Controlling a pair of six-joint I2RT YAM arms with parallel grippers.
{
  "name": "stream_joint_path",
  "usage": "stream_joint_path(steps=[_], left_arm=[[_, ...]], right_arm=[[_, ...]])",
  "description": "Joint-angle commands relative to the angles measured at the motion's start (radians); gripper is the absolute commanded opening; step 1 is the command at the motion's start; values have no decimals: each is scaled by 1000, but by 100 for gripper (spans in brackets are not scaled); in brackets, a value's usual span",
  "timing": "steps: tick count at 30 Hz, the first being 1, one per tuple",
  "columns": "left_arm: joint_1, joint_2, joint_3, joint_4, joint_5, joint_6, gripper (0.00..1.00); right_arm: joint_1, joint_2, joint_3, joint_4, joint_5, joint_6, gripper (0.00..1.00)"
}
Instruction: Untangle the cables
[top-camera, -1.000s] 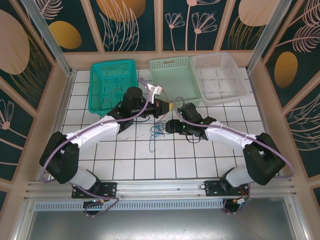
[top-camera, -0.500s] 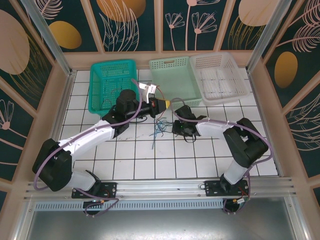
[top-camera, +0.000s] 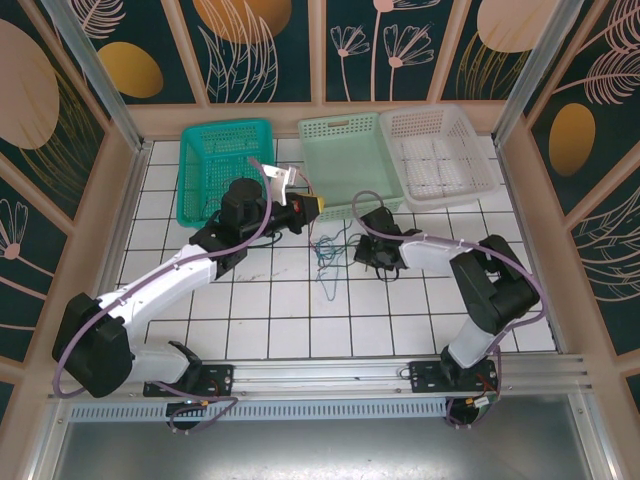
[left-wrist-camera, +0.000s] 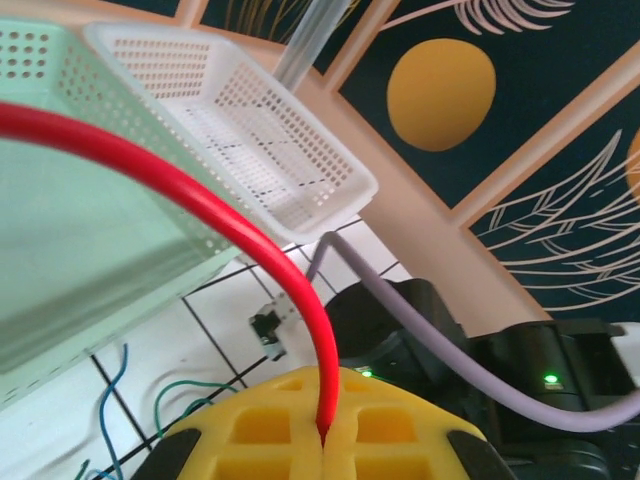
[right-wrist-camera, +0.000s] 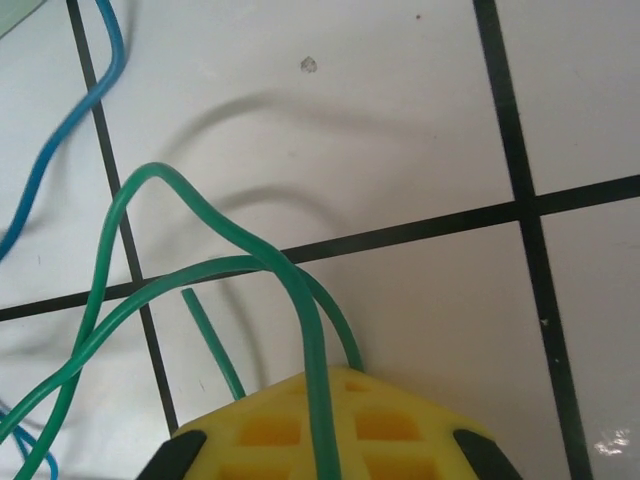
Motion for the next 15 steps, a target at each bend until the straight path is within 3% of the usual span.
stream_joint_path(steps=[1, 7, 15], left_arm=[[5, 0, 22, -33, -32, 25, 0], [5, 45, 25, -8, -63, -50, 0], [6, 103, 60, -30, -84, -114, 0]], right_arm=[[27, -57, -53, -92, 69, -16, 19], [127, -260, -62, -102, 174, -62, 47], [263, -412, -178, -48, 209, -161, 68]])
